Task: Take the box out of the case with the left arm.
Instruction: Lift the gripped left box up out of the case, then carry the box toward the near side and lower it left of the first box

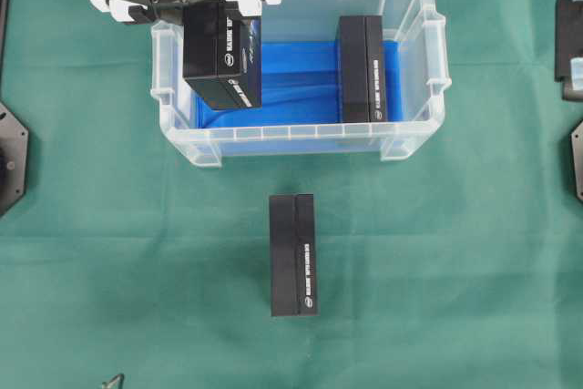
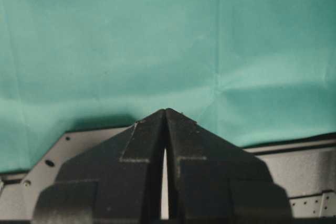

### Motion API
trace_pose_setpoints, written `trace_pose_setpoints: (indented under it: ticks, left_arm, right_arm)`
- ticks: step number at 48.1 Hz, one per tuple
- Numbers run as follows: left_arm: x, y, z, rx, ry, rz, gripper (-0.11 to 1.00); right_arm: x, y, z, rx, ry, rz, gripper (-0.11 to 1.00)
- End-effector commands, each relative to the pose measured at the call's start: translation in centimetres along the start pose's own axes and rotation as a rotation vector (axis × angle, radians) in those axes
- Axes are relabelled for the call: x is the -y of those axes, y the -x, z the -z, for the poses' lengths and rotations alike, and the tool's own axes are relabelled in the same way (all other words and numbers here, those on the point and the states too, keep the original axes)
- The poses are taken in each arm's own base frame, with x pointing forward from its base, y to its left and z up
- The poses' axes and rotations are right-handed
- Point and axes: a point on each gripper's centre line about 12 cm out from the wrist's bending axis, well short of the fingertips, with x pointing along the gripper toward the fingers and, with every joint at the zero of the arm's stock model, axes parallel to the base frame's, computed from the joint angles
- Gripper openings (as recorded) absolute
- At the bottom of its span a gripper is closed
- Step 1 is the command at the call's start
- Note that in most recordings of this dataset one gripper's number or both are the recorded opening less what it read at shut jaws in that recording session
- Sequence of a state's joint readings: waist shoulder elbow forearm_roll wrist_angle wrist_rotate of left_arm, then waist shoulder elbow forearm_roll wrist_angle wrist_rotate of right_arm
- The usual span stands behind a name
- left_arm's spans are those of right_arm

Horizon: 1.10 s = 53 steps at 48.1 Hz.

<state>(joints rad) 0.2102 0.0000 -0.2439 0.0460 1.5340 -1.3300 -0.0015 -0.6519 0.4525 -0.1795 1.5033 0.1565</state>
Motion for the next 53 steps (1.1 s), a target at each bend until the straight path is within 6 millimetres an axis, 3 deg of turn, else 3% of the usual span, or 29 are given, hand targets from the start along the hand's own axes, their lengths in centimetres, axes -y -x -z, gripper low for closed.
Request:
trace_pose_setpoints:
  ticks: [1, 11, 21, 53]
  left_arm:
    - [-0.3, 1.9, 0.2, 0.015, -0.002, 0.049, 0.64]
    - [-0.5, 1.8, 0.4, 0.012, -0.004, 0.045, 0.64]
    - [-0.5, 1.9, 2.2, -0.002, -0.036, 0.044, 0.63]
    - [-1.8, 1.6, 13.6, -0.069, 0.048, 0.002, 0.64]
  right_arm:
    - [0.1, 0.3, -0.2, 0.017, -0.005, 0.001, 0.0]
    - [0.1, 0.3, -0.2, 0.017, -0.003, 0.001, 0.0]
    - [0.1, 0.3, -0.2, 0.017, -0.002, 0.001, 0.0]
    - [-0.1, 0.1, -0.7, 0.034, 0.0, -0.002, 0.0]
